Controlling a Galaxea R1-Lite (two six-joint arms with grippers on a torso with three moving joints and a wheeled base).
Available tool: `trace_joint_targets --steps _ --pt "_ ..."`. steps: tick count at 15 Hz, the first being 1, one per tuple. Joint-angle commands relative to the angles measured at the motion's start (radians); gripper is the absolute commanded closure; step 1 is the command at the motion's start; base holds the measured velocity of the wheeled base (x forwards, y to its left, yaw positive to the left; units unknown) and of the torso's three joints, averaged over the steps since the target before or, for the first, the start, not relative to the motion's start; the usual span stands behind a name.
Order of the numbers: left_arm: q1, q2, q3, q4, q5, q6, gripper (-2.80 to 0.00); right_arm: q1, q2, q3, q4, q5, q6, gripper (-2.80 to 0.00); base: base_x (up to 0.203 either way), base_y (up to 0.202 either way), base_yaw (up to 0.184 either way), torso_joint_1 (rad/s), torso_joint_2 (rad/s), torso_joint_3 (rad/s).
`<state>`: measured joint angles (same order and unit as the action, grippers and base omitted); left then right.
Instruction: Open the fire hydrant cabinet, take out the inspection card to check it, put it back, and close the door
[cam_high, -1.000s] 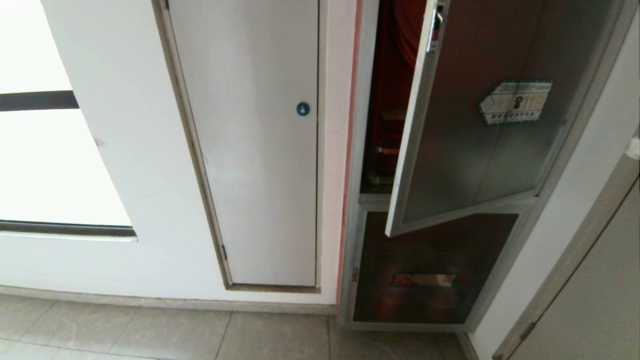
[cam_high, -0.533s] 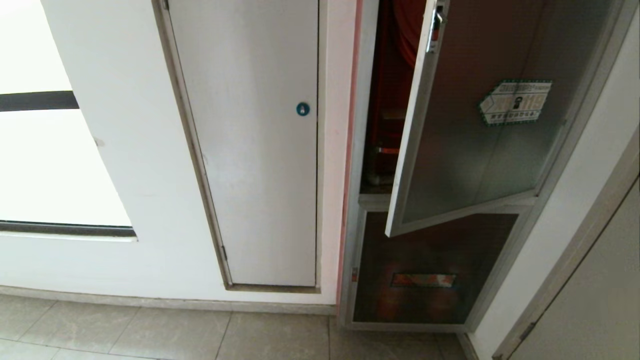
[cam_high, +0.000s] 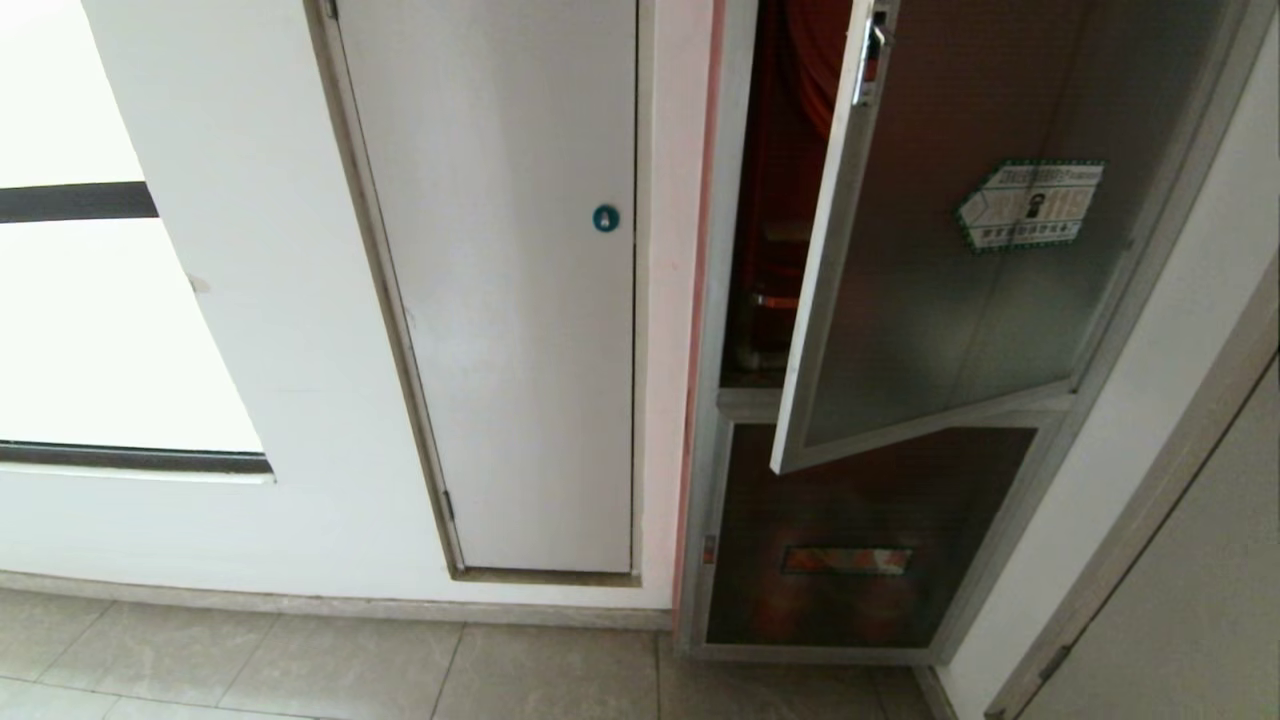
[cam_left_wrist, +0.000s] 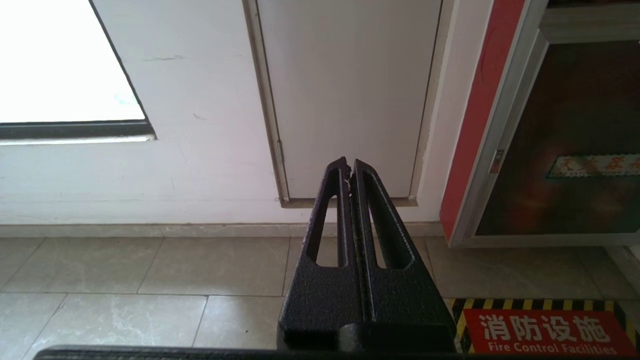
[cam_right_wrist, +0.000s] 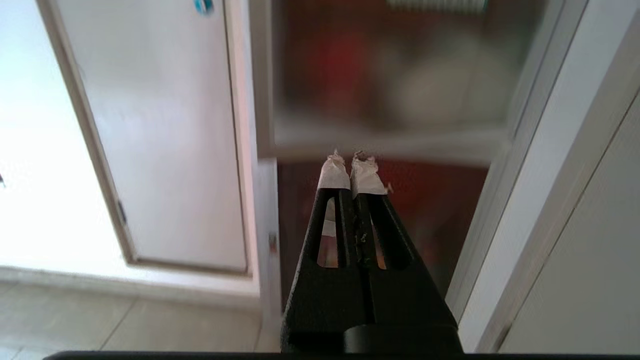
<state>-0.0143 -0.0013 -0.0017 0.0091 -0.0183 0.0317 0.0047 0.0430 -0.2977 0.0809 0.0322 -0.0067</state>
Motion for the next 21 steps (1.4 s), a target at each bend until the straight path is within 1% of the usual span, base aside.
trace_joint_targets --steps 1,3,5,6,7,9,11,21 --pt "0.000 0.000 0.000 0.000 0.000 0.001 0.00 0.000 -0.042 0.071 -0.003 -0.004 0.010 0.00 0.000 0.000 0.000 0.000 0.00 0.000" --pt "0.000 0.000 0.000 0.000 0.000 0.001 0.00 0.000 -0.043 0.158 -0.047 -0.007 0.016 0.00 0.000 0.000 0.000 0.000 0.00 0.000" --pt "0.000 0.000 0.000 0.000 0.000 0.001 0.00 0.000 -0.043 0.248 -0.141 -0.015 0.013 0.00 0.000 0.000 0.000 0.000 0.00 0.000" --pt "0.000 0.000 0.000 0.000 0.000 0.001 0.00 0.000 -0.043 0.287 -0.186 -0.016 0.005 0.00 0.000 0.000 0.000 0.000 0.00 0.000" --pt "0.000 0.000 0.000 0.000 0.000 0.001 0.00 0.000 -0.043 0.304 -0.200 -0.017 -0.002 0.00 0.000 0.000 0.000 0.000 0.00 0.000" --pt "0.000 0.000 0.000 0.000 0.000 0.001 0.00 0.000 -0.043 0.304 -0.166 -0.017 -0.002 0.00 0.000 0.000 0.000 0.000 0.00 0.000" --pt "-0.001 0.000 0.000 0.000 0.000 0.001 0.00 0.000 -0.043 0.301 -0.084 -0.017 0.000 0.00 0.000 0.000 0.000 0.000 0.00 0.000" --pt "0.000 0.000 0.000 0.000 0.000 0.001 0.00 0.000 -0.043 0.302 -0.092 -0.017 0.008 0.00 0.000 0.000 0.000 0.000 0.00 0.000"
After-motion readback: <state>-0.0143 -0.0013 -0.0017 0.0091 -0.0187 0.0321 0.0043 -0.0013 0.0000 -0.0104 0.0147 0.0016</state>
